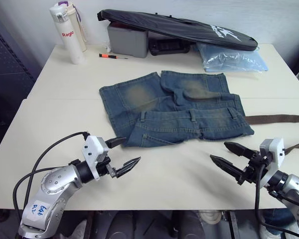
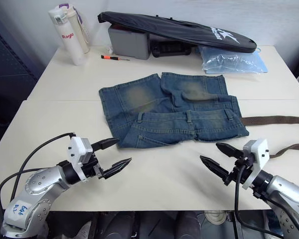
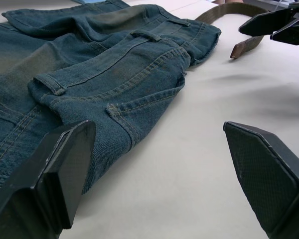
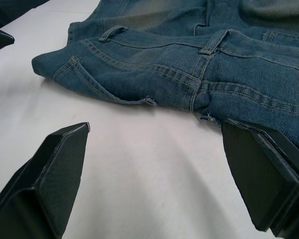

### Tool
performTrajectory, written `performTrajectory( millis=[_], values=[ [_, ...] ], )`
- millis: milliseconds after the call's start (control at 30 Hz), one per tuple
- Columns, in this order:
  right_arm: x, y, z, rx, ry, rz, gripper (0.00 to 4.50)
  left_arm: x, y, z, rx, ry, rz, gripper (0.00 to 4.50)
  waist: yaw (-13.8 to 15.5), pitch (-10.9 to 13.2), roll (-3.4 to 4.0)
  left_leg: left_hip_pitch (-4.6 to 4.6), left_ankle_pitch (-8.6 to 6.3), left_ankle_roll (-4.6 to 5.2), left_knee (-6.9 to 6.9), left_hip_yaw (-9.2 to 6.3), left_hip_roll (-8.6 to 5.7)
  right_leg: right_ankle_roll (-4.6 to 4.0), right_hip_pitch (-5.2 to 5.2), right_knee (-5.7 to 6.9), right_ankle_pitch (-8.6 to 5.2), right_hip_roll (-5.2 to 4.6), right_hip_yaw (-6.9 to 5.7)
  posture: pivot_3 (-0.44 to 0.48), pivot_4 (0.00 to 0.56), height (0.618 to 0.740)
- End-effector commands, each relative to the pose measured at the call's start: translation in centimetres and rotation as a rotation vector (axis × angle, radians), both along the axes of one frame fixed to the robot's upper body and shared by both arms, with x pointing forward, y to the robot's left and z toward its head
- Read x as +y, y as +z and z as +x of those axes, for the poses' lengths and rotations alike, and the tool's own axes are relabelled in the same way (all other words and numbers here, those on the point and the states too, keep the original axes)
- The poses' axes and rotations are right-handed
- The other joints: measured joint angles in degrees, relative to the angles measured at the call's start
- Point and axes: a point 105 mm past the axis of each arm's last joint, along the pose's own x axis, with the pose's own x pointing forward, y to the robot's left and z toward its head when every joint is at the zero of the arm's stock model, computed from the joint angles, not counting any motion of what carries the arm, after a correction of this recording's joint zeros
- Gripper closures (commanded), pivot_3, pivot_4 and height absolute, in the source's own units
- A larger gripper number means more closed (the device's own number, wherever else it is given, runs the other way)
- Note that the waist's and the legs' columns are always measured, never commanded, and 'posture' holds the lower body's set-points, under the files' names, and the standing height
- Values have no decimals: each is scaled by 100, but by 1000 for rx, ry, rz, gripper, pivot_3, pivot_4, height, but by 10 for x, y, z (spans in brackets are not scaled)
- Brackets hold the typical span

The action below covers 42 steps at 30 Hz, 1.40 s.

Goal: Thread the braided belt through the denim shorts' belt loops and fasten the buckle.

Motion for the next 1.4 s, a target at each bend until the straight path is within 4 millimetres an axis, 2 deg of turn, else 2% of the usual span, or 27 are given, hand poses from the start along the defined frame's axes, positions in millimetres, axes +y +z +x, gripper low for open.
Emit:
performTrajectory(
  millis=[33,267,833,967,1133,1267,1400],
  values=[
    [-2,9,-2,-42,3,-1,16,0,5,-1,-1,-42,-8,0,0,0,0,0,0,0,0,0,0,0,0,0,0,0,0,0,150,740],
    [0,8,-3,-33,28,-37,16,3,3,7,5,-48,-18,0,0,0,0,-2,0,0,2,0,0,0,-2,2,0,0,1,0,150,740],
    [6,4,-4,-16,85,-103,16,2,3,9,7,-83,-7,0,0,0,0,-2,-1,-1,-1,1,0,1,-2,0,0,1,1,0,150,740],
    [5,1,-4,-14,75,-173,16,1,18,16,32,-127,-56,0,15,2,-3,-2,-1,-1,1,2,0,1,-2,1,1,1,1,0,150,740],
    [10,1,-15,-15,89,-251,16,-9,39,24,51,-329,-16,0,23,2,-3,-2,2,-4,7,-2,0,1,-3,9,1,1,3,0,150,740],
    [6,9,-29,7,49,-289,16,-23,53,53,24,-408,91,0,34,8,-10,-5,1,-3,6,1,-1,3,-3,4,1,5,6,0,150,740],
    [-1,10,-43,69,15,-366,16,-46,72,65,-20,-521,118,0,81,15,-25,-9,1,-3,7,0,-1,7,-2,-5,4,11,8,0,150,740]
  ],
)
